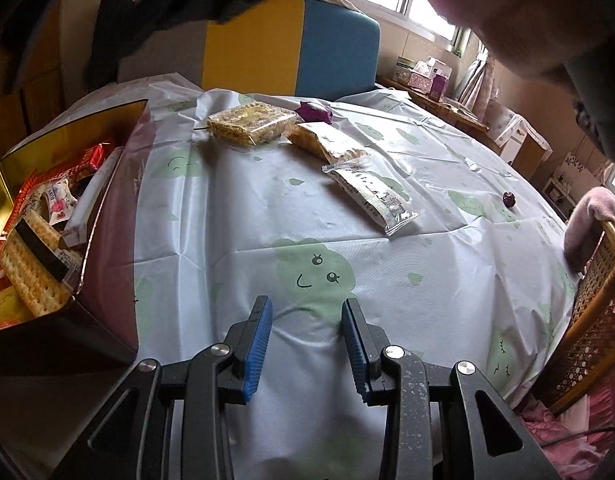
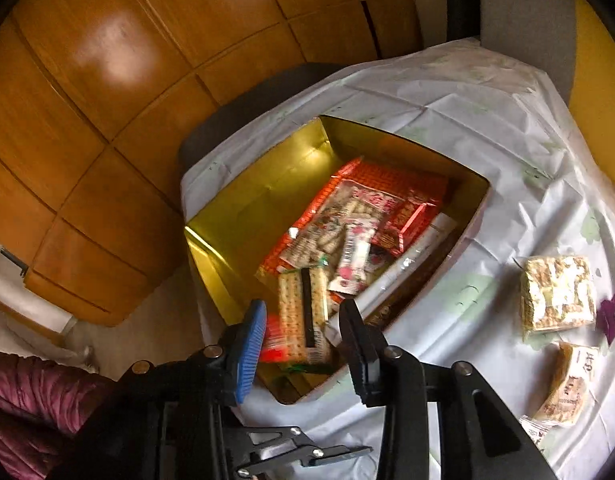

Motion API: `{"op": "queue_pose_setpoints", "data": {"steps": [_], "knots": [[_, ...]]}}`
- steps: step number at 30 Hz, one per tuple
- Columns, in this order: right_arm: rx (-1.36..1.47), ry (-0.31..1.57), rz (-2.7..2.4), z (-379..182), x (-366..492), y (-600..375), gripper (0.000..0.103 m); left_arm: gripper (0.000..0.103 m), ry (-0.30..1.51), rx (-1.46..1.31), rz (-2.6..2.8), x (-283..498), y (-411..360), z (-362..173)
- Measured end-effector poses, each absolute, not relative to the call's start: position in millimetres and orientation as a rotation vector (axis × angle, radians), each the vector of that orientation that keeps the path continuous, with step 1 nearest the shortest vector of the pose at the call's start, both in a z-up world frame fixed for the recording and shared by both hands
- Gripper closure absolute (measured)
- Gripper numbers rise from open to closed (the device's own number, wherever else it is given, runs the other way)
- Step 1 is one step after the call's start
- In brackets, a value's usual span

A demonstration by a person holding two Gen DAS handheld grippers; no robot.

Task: Organize snacks
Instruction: 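Carry the small red candy into the gold tray and open the right tool, then withdraw the right tool from the gold tray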

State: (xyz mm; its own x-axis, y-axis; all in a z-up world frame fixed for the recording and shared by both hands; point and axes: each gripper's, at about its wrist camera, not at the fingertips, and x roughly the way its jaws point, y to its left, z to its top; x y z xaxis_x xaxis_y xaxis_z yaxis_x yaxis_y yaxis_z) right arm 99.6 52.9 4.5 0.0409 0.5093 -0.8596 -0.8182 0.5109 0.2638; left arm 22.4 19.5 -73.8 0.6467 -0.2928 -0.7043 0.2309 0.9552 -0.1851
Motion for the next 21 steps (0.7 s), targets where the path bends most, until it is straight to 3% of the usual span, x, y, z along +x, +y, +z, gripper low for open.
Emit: {"op": "queue_pose_setpoints", "data": {"steps": [21], "knots": [[-0.168, 1.197, 0.477, -41.8, 144.1, -146.2, 0.065, 0.066, 0.827, -0.069, -0.273, 23.4, 15.7, -73.5]]}}
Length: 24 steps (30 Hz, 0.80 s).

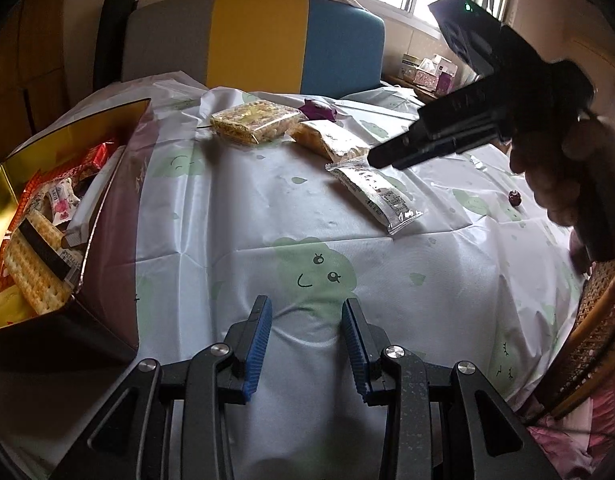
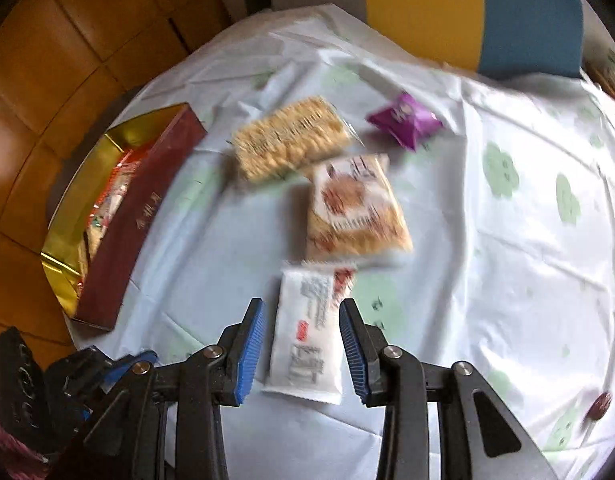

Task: Organize snacks
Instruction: 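Withdraw the right tool from the gold tray, then grasp the white red-labelled snack packet with the left tool while the right tool approaches the purple candy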

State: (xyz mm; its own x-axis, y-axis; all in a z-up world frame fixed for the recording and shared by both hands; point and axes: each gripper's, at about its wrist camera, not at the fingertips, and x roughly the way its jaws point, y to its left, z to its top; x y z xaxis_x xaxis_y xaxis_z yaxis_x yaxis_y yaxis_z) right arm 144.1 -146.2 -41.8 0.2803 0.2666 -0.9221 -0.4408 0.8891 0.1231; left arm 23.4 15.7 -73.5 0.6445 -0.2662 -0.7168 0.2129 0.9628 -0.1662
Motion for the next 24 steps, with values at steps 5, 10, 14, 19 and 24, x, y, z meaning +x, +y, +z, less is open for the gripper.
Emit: {"op": "queue_pose_setpoints", "data": {"steps": [5, 10, 14, 19, 24], "knots": [[-0.156, 1.190, 0.440, -49.1, 143.5, -152.8, 0.065, 0.066, 0.835, -0.061, -0.269, 23.6, 15.0, -73.1], [-0.192, 1.199, 0.352, -48.0, 147.2, -177.7, 0.065, 0.065, 0.842, -0.056, -0.260, 23.9, 13.6, -72.5], [-0.199, 1.213, 0.290, -53.5, 151.1, -203.2, 0.065, 0.065, 0.849, -0.049, -0.254, 24.2, 12.7, -72.2], [-0.196, 1.208, 0.154, -56.4, 159.4, -228.7, 0.065, 0.065, 0.865, -0.040, -0.239, 26.1, 9.8, -71.2], [-0.143, 1.166, 0.116, -43.7, 166.5, -246.7, 0.065, 0.064, 0.905, -0.030, -0.214, 30.3, 6.6, -68.4]]}}
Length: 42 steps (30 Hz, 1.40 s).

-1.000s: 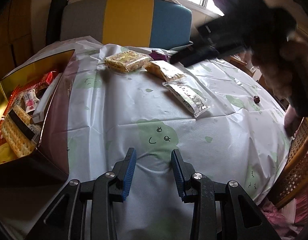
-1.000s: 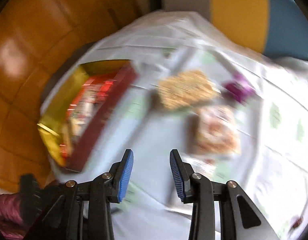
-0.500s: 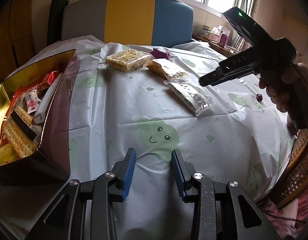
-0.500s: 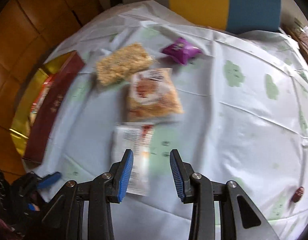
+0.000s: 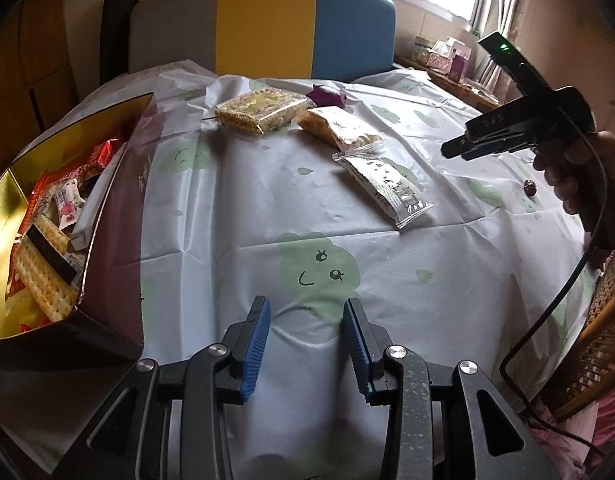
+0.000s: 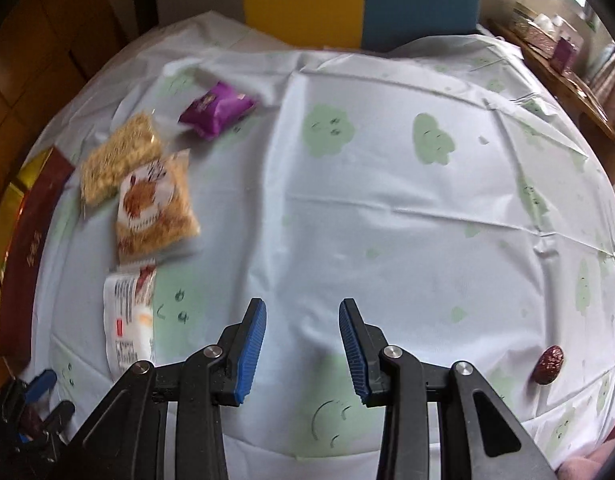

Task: Organize snacks
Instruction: 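Grasp the white red-labelled snack packet with the left tool while the right tool approaches the purple candy, then lift the white packet with the left tool while the right tool grasps the purple candy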

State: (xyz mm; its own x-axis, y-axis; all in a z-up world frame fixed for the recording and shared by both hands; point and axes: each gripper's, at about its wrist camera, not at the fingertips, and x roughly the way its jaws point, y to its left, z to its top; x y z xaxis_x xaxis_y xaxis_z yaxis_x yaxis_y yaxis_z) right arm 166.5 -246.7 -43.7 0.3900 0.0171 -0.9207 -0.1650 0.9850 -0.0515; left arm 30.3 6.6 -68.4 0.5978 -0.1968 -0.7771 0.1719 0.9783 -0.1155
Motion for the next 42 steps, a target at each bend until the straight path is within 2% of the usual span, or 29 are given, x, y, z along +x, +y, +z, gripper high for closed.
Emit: {"op": "queue_pose_setpoints", "data": {"steps": [10, 19, 23, 33, 34, 35, 37, 42], "knots": [[-0.034, 1.154, 0.023, -36.4, 175.0, -271.9, 0.065, 0.064, 0.990, -0.025, -0.174, 49.1, 0.5, -57.3], [0.023, 1.130, -0.022, -26.4, 174.1, -279.6, 0.065, 0.063, 1.004, -0.070, -0.211, 101.0, -27.3, -30.9], [0.051, 1.113, -0.024, -21.9, 172.1, -281.8, 0.065, 0.056, 1.039, -0.107, -0.240, 125.4, -47.0, -32.3], [0.095, 1.094, -0.003, -16.6, 172.7, -283.3, 0.065, 0.049, 1.101, -0.046, -0.171, 167.4, -81.0, -58.6], [0.098, 1.095, 0.001, -16.7, 172.8, -283.0, 0.065, 0.051, 1.095, -0.039, -0.167, 168.1, -81.8, -60.0], [0.095, 1.096, 0.005, -16.9, 172.8, -282.2, 0.065, 0.059, 1.075, -0.021, -0.165, 166.7, -83.1, -59.4], [0.090, 1.096, 0.007, -17.1, 172.6, -280.7, 0.065, 0.066, 1.047, 0.002, -0.196, 162.0, -85.2, -58.8], [0.080, 1.099, 0.010, -18.4, 173.2, -280.3, 0.065, 0.070, 0.964, 0.055, -0.228, 135.8, -73.8, -54.3]]}}
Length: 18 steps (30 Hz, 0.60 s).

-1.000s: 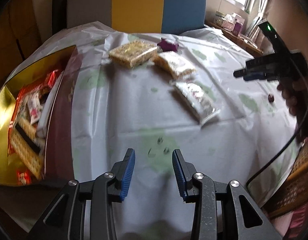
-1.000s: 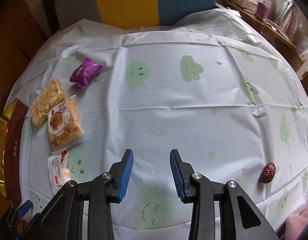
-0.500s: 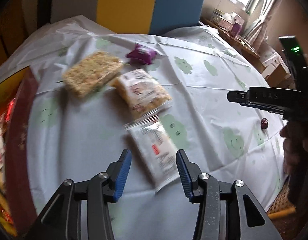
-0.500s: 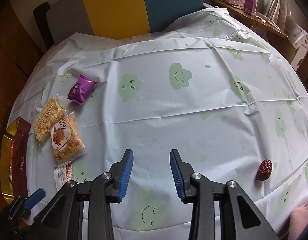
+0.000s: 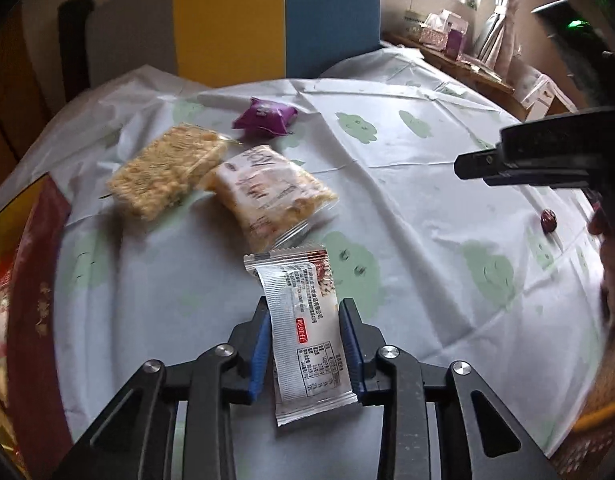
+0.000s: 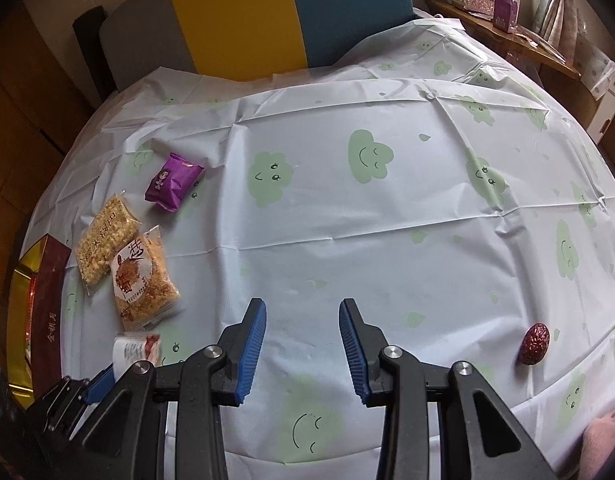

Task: Organize snacks
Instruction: 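Lift the white packet with the left tool while the right tool grasps the purple candy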

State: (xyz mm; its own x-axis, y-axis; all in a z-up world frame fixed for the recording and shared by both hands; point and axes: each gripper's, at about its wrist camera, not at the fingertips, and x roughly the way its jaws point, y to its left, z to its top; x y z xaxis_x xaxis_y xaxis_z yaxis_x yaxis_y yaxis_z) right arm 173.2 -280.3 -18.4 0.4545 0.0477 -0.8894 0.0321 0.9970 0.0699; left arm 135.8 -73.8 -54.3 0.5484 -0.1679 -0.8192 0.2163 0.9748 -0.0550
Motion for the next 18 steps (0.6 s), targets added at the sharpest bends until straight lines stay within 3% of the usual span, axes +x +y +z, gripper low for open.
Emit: {"op": "queue_pose_setpoints", "data": {"steps": [14, 18], "knots": [[0.080, 1.102, 0.164, -25.6, 169.9, -248.9, 0.065, 0.067, 0.825, 0.051, -0.216, 92.4, -25.9, -72.2], [0.144, 1.132, 0.238, -25.4, 186.5, -226.5, 0.060, 0.067, 0.809, 0.024, -0.225, 92.1, -24.1, -74.2]]}}
